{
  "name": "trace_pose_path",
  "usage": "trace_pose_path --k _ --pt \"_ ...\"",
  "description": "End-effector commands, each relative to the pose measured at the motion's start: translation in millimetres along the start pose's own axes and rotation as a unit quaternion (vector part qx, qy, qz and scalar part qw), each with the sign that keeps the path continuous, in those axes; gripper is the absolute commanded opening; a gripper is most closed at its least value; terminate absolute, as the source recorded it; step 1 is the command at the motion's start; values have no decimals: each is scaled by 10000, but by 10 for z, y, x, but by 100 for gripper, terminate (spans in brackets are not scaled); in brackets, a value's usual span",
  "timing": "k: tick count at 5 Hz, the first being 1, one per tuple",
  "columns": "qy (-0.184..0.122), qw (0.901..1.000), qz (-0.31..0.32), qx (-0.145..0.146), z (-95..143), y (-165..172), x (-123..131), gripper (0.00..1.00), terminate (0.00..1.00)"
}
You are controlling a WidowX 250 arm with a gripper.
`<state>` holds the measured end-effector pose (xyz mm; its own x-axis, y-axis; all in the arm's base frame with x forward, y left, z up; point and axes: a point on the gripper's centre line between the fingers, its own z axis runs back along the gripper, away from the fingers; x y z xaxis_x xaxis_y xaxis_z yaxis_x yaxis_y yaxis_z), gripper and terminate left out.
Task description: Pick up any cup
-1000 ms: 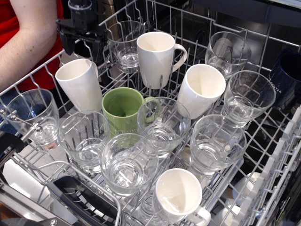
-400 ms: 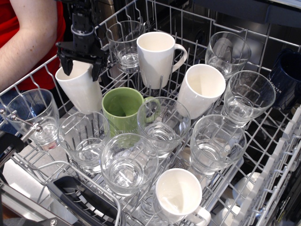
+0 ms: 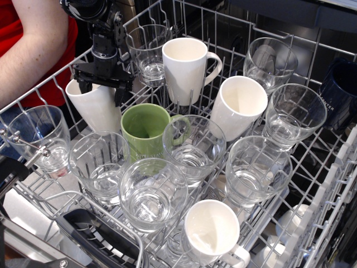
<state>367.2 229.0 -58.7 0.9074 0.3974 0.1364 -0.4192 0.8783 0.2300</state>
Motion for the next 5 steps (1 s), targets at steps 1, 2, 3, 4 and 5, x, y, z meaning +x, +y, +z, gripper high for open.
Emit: trace_pose_path --k 1,2,3,4,5 --pt "-284 9996 37 -69 139 15 284 0 0" --pt "-244 9996 -33 -117 197 22 310 0 0" --pt "-213 9995 -73 -211 321 71 321 0 0" --pt "-218 9989 -254 -324 571 151 267 0 0" --pt "-235 9983 -377 -366 795 176 20 0 0"
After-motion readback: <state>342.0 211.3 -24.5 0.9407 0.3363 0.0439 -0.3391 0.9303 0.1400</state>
